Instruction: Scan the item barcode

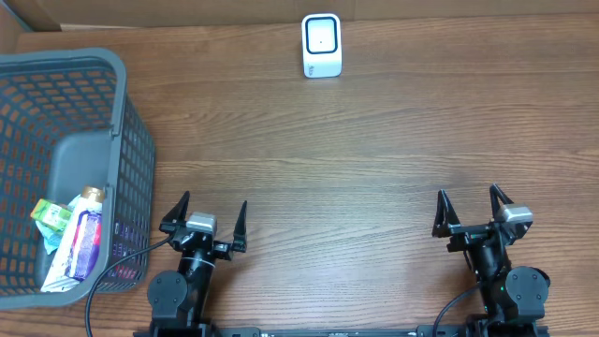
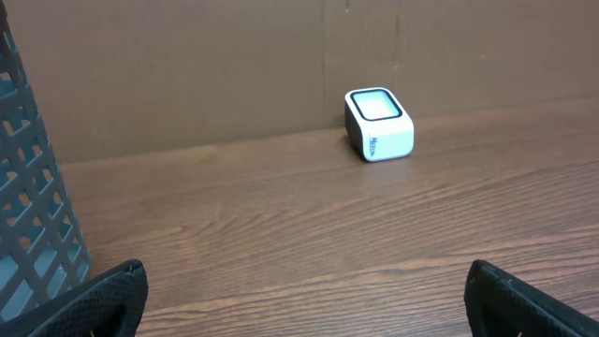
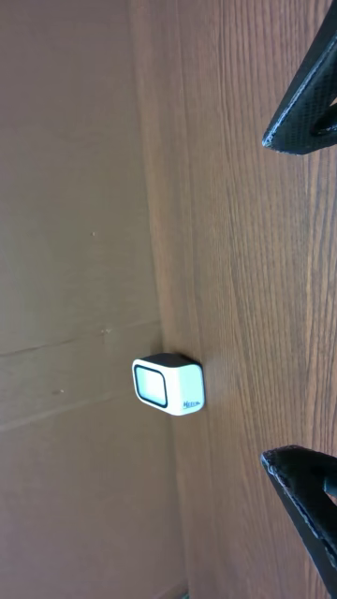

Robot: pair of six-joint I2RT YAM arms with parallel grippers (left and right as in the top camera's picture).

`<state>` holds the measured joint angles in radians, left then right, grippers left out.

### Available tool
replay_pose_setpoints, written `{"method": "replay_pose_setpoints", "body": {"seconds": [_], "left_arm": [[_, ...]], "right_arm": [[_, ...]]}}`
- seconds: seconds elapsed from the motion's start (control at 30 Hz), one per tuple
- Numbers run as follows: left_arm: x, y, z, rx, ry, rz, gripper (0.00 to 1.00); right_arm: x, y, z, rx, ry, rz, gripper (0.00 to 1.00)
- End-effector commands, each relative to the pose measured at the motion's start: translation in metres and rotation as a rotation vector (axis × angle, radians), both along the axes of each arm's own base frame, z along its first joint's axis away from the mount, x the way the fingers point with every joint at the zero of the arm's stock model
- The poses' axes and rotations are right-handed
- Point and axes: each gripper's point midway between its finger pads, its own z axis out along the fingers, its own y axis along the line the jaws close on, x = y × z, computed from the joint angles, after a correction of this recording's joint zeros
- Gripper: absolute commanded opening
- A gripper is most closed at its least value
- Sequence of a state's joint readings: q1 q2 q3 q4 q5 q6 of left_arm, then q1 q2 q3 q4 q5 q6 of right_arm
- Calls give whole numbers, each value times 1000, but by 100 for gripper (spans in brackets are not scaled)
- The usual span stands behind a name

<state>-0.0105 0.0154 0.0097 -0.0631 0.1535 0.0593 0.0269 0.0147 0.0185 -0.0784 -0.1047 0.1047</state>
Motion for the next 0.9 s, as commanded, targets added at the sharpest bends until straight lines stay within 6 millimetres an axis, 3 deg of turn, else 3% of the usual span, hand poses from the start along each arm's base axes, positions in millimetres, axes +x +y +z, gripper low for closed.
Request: {"method": "replay_pose_setpoints", "body": {"seconds": [0.0, 0.5, 0.67, 0.77, 0.8, 0.87], "left_arm": [[0, 2, 0, 16, -8, 10, 100], [0, 2, 6, 14, -31, 7, 100], [-3, -9, 17, -44, -44, -53, 100], [-10, -9, 50, -46, -93, -56, 100], [-15, -8, 76, -45, -125, -51, 100], [-21, -8, 102, -45, -149, -50, 100]], "right_arm": [[0, 1, -1, -1, -6, 7, 100], [0, 2, -1, -1, -8, 8, 100], [-4, 11, 20, 0, -62, 61, 100], [-10, 14, 45, 0, -100, 80, 100], [-15, 16, 60, -1, -115, 94, 100], [-20, 18, 76, -2, -123, 107, 100]]}}
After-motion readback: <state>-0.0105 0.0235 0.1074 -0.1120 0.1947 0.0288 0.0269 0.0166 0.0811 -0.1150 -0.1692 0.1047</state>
